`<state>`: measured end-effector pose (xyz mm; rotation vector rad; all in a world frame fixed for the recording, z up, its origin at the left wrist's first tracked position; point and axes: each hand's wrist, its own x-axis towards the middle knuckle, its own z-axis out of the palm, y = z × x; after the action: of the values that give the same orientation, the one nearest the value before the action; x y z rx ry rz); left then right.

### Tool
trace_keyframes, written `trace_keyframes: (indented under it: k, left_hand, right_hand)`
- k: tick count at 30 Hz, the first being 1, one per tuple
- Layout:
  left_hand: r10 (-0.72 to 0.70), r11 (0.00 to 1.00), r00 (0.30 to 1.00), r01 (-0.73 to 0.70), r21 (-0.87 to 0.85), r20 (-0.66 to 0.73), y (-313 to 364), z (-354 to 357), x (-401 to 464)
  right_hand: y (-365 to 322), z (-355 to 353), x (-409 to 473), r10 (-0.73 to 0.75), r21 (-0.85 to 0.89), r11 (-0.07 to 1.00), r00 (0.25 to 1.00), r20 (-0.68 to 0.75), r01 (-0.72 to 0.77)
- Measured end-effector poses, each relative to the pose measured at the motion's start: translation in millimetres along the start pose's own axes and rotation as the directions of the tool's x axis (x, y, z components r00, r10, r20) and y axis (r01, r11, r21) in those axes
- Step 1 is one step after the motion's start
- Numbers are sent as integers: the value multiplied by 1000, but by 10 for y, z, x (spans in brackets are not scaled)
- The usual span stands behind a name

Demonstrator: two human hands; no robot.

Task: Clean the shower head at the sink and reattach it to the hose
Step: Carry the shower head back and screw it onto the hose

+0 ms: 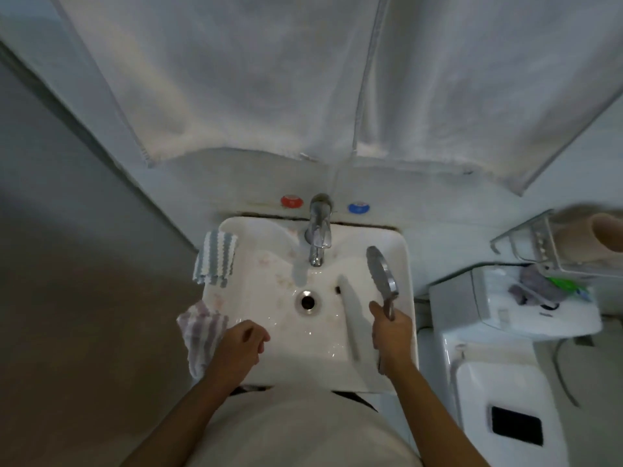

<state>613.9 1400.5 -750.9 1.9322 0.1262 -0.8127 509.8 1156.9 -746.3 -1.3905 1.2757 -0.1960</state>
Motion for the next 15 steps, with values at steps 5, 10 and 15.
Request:
trace_keyframes:
  k: [5,10,15]
  left_hand:
    - [158,987,987,-158,32,-21,153,-133,-86]
    - [383,918,910,-394,42,162,459,-114,-241]
    - [492,848,810,-530,37,319,617,105,-387]
  right_hand:
    - [30,-168,-249,-20,25,999,999,-30,21]
    - [191,-444,-578,45,186,982,985,-168,-13]
    - [627,-727,-1186,232,431,898,924,-303,-84]
